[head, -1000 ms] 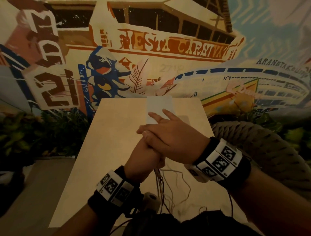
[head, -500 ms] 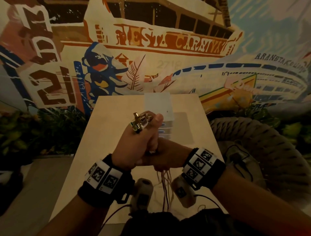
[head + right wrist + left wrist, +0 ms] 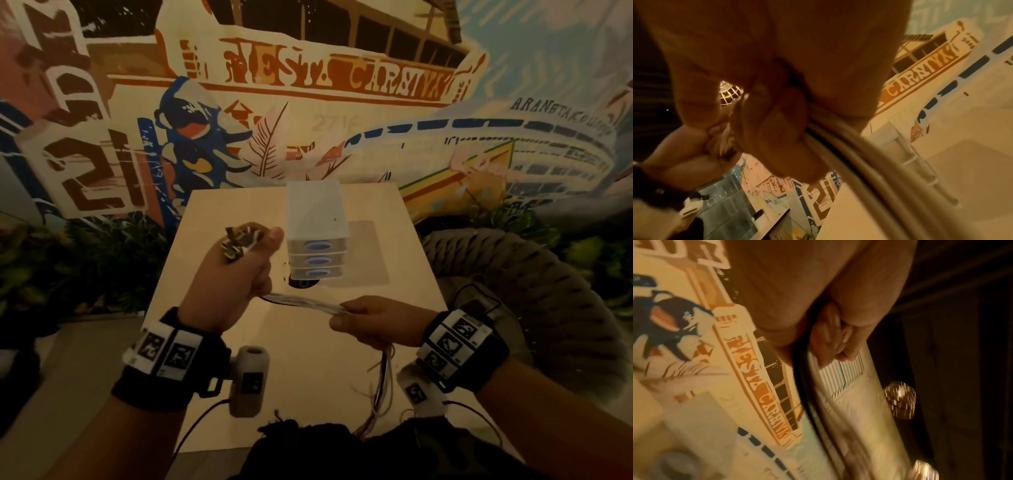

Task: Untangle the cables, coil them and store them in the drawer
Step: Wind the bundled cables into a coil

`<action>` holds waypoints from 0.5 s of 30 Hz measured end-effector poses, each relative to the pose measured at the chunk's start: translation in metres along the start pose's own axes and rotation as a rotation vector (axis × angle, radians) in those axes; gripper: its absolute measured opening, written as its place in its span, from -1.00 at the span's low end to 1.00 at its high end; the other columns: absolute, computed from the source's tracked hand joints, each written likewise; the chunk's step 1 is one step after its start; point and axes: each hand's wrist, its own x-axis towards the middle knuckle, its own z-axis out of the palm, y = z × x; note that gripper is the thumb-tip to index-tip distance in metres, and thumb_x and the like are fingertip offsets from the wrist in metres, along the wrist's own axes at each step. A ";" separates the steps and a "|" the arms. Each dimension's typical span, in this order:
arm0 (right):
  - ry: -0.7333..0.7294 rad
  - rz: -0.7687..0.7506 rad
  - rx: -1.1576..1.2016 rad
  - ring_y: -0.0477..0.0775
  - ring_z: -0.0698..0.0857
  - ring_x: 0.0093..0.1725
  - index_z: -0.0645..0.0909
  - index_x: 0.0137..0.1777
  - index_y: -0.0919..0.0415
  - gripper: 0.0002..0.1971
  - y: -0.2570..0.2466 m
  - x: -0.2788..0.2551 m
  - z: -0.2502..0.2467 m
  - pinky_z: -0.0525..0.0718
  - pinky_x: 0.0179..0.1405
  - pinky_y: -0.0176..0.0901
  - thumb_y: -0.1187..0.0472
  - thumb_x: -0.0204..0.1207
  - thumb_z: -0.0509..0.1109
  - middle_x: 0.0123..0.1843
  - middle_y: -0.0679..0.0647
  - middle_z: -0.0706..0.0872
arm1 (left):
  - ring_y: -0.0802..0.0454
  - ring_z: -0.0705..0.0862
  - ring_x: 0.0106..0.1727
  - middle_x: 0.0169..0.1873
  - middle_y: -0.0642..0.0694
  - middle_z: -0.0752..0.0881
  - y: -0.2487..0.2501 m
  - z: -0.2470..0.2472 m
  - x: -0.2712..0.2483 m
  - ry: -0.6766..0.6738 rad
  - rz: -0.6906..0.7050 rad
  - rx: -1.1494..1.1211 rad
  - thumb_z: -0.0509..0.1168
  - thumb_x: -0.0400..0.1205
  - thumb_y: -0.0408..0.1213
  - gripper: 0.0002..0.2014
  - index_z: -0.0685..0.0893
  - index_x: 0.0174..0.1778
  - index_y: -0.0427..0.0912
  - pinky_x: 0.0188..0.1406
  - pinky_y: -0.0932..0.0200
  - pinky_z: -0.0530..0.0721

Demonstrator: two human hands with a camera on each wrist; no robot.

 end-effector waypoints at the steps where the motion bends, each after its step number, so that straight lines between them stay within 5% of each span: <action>1: 0.014 0.017 -0.018 -0.02 0.35 -0.53 0.51 -0.39 -0.12 -0.58 -0.001 -0.002 -0.003 0.42 -0.46 -0.14 -0.37 0.54 0.33 -0.49 -0.06 0.40 | -0.03 0.26 -0.57 -0.57 -0.16 0.26 -0.003 0.004 -0.002 -0.006 0.020 0.169 0.36 0.69 -0.10 -0.65 0.48 -0.21 -0.30 -0.60 0.17 0.41; 5: 0.064 0.110 -0.087 -0.04 0.28 -0.56 0.51 -0.38 -0.06 -0.49 -0.005 -0.004 -0.014 0.35 -0.49 -0.17 -0.52 0.35 0.19 -0.53 -0.09 0.36 | 0.26 0.54 -0.48 -0.49 0.10 0.56 -0.017 0.013 -0.007 -0.128 0.104 0.570 0.37 0.71 -0.16 -0.76 0.62 -0.20 -0.21 -0.36 0.44 0.50; 9: 0.054 0.157 -0.061 -0.03 0.22 -0.57 0.42 -0.37 0.04 -0.46 -0.006 -0.002 -0.016 0.28 -0.53 -0.20 -0.44 0.50 0.16 -0.53 -0.06 0.31 | 0.29 0.65 -0.11 -0.25 0.24 0.66 -0.035 0.014 -0.004 -0.218 0.161 0.816 0.40 0.69 -0.07 -0.88 0.69 -0.18 0.18 -0.18 0.41 0.47; 11: 0.067 0.172 -0.034 -0.02 0.21 -0.58 0.38 -0.38 0.06 -0.45 -0.005 0.001 -0.015 0.27 -0.55 -0.22 -0.38 0.60 0.15 -0.52 -0.02 0.31 | 0.38 0.64 -0.12 -0.23 0.34 0.65 -0.040 0.015 -0.003 -0.262 0.191 0.879 0.45 0.65 -0.08 -0.86 0.70 -0.19 0.26 -0.20 0.50 0.46; 15: 0.100 0.173 0.039 -0.01 0.15 -0.56 0.29 -0.41 0.06 -0.44 -0.002 0.006 -0.017 0.21 -0.58 -0.22 -0.34 0.65 0.15 -0.51 0.01 0.28 | 0.48 0.55 -0.16 -0.21 0.32 0.65 -0.043 0.019 -0.002 -0.341 0.339 0.979 0.49 0.62 -0.11 -0.93 0.83 -0.01 0.06 -0.17 0.56 0.42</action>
